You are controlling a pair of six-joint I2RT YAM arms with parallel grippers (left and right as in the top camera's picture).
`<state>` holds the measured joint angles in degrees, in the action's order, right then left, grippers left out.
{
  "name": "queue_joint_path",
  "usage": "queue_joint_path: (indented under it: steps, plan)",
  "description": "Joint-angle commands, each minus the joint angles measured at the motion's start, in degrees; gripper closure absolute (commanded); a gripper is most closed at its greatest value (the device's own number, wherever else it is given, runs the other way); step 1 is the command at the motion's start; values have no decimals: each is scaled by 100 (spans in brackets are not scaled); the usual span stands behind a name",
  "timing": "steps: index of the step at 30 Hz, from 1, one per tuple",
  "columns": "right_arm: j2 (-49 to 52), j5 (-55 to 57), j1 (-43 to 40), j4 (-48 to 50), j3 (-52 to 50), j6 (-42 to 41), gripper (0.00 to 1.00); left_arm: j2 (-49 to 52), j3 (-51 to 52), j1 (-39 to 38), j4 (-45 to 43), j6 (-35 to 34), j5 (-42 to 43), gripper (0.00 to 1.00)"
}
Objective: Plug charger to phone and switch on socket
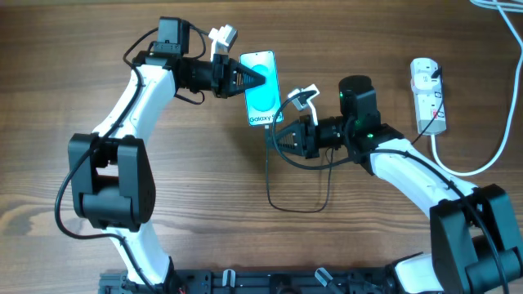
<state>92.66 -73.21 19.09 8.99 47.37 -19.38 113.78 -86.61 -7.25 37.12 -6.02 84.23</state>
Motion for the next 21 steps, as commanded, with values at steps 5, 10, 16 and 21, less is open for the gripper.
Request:
queue_joint_path:
  steps: [5, 10, 16, 21]
  plan:
    - [-101, 17, 33, -9, 26, 52, 95, -74, 26, 0, 0, 155, 188, 96]
    - [-101, 39, 15, -2, 28, 28, 95, -74, 24, 0, -7, 415, 616, 96]
    - [-101, 28, -63, 101, 28, -57, 95, -74, 24, -4, -28, 433, 614, 96]
    - [-101, -31, -63, 79, 28, -74, 96, -74, 24, -4, -76, 433, 614, 96]
